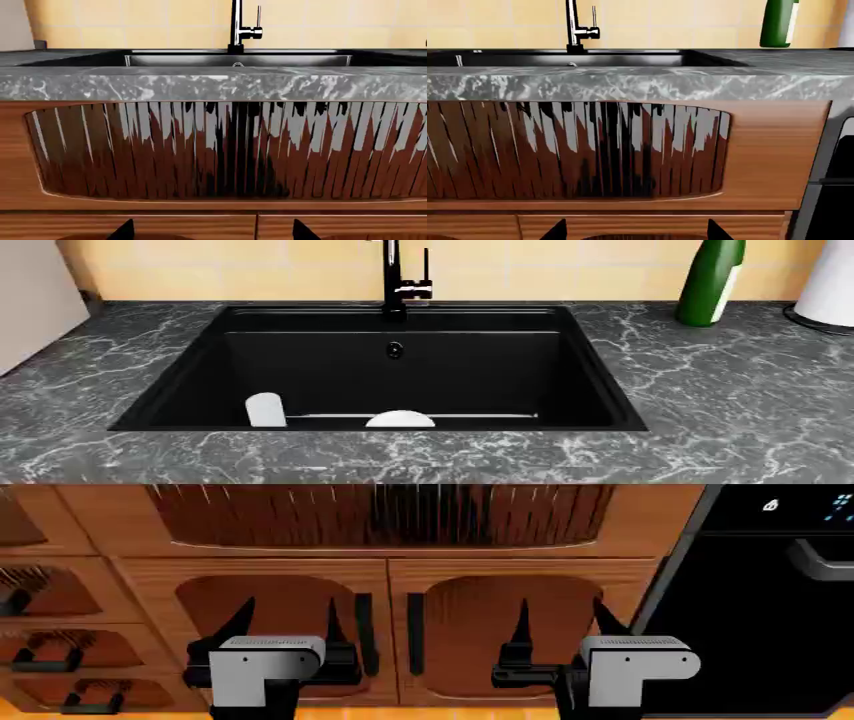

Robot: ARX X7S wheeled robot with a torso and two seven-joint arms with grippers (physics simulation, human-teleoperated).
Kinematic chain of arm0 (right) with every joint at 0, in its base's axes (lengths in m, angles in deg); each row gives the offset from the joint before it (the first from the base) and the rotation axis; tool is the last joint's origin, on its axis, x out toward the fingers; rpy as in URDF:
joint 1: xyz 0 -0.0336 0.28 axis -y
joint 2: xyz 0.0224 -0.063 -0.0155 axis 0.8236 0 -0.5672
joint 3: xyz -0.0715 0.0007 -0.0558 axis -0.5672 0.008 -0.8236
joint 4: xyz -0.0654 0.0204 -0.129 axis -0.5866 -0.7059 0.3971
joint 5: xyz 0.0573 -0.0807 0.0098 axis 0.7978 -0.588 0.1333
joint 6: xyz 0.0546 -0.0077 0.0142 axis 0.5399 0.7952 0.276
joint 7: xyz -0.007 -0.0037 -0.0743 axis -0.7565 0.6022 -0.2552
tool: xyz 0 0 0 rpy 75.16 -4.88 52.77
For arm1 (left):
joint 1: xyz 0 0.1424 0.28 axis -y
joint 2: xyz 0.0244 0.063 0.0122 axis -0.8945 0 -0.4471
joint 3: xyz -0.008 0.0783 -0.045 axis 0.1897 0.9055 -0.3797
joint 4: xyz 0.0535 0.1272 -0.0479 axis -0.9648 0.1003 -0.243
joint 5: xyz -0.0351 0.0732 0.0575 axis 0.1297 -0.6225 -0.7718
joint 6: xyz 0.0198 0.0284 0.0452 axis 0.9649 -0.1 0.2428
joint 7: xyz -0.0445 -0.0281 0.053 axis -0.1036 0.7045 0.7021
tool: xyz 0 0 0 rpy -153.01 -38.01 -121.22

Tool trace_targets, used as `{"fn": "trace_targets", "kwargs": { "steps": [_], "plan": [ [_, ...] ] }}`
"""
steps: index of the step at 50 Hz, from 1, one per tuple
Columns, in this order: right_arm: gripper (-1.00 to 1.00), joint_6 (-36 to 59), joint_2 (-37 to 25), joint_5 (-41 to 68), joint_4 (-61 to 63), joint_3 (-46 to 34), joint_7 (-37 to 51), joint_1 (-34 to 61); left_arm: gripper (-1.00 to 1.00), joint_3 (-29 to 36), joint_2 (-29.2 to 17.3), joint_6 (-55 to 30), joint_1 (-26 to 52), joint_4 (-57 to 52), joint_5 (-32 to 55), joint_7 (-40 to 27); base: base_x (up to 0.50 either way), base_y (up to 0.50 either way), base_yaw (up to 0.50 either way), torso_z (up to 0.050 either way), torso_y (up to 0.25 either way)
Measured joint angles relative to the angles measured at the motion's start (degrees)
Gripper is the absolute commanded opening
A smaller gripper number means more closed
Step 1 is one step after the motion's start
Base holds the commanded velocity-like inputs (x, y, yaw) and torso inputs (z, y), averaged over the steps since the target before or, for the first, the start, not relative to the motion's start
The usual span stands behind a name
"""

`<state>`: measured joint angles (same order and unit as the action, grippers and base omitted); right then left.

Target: Pick the cup and bowl from the sink and place them on the counter for drying.

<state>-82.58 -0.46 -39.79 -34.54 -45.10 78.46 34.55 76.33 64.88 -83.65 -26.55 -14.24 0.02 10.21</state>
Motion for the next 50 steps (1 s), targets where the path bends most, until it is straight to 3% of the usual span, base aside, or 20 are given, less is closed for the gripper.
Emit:
{"fn": "trace_targets", "kwargs": {
  "steps": [24, 50],
  "plan": [
    [1.00, -1.08, -2.92, 1.69, 0.02, -3.87, 2.90, 0.14, 1.00, 3.36, -2.64, -0.05, 0.11, 0.05, 2.22, -3.33, 0.00, 0.01, 0.00, 0.000, 0.000],
    [1.00, -1.88, -4.79, 4.04, -0.15, -6.08, 5.14, 0.22, 1.00, 6.29, -4.48, -0.20, 0.90, 0.47, 3.83, -6.05, 0.00, 0.50, 0.00, 0.000, 0.000]
  ]
}}
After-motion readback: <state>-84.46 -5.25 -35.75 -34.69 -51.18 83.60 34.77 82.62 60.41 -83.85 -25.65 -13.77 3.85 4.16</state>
